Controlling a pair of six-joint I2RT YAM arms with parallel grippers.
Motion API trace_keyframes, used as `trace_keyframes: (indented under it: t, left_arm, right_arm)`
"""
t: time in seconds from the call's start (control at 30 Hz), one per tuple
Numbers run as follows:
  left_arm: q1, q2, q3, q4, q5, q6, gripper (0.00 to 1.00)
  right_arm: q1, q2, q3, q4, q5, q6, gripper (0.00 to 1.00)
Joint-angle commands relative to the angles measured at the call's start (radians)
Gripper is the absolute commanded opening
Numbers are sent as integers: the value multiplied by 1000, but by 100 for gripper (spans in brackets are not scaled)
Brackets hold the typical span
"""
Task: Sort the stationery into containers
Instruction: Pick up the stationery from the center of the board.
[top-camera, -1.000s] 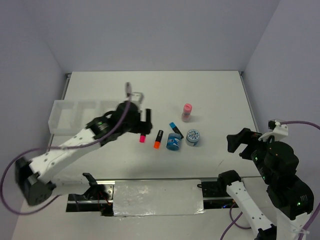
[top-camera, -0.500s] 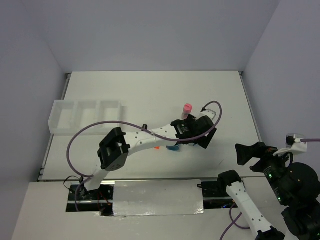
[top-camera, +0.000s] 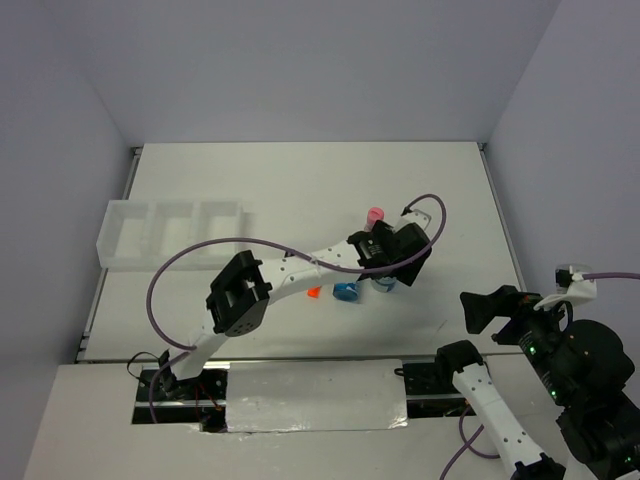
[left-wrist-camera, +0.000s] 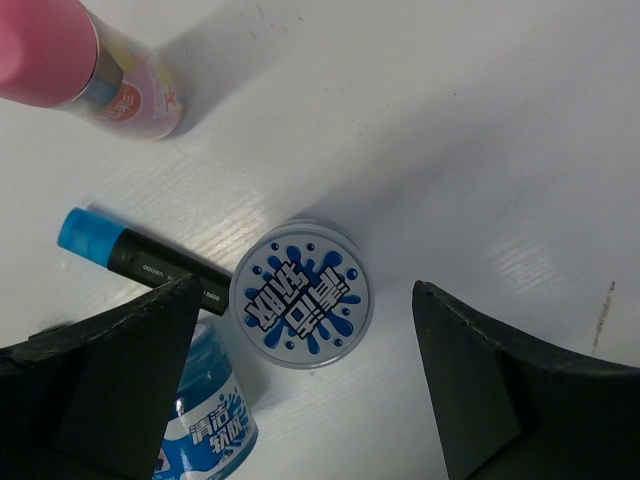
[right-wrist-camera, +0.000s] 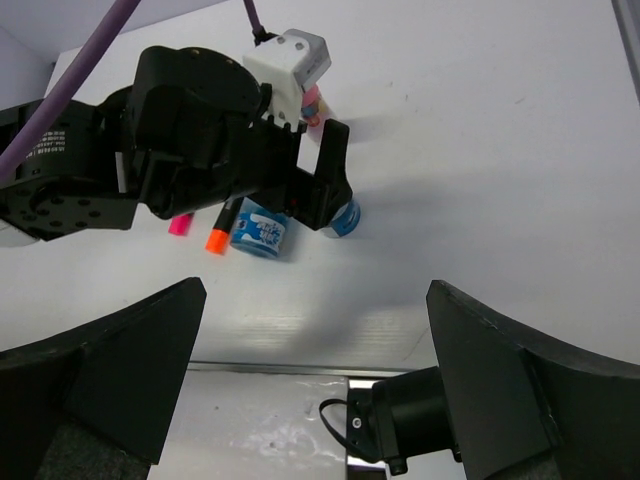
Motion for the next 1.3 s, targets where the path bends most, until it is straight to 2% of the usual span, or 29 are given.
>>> trace_keyframes:
  t: [0.0,0.2,0.83,0.87,0.93,1.07,1.1,1.17,1.2,1.27]
  left_arm:
    - [16,17,20,-2,11,19,99]
    - [22,18,-14,36,65,23,99]
    - [22,70,-22,42,76,2,98]
    - [22,67,-22,47,79,6,93]
    - [22,63,-36,71,93,11,76]
    - [22,73,-19,62,102,12,75]
    - [22,75,-17,62,108,17,59]
    - [22,76,-16,67,120,14,40]
    - [22,73,-14,71,132,14,22]
    - [19,52,-8,83,178,11,6]
  right_arm:
    - [5,-9,-12,27,-16,-17,100]
    - [8,-8,-21,36,-29,-23,100]
    - [25,11,-12,39,-46,-28,100]
    - [25,11,-12,39,-46,-28,100]
    - [25,12,-10,37,-47,-28,100]
    - [26,12,-9,36,-52,-29,100]
    - [25,12,-9,37,-53,-29,100]
    - [25,11,-10,36,-52,-29,100]
    - [26,9,-10,37,-52,-29,100]
    - [26,9,-13,39,-50,-29,100]
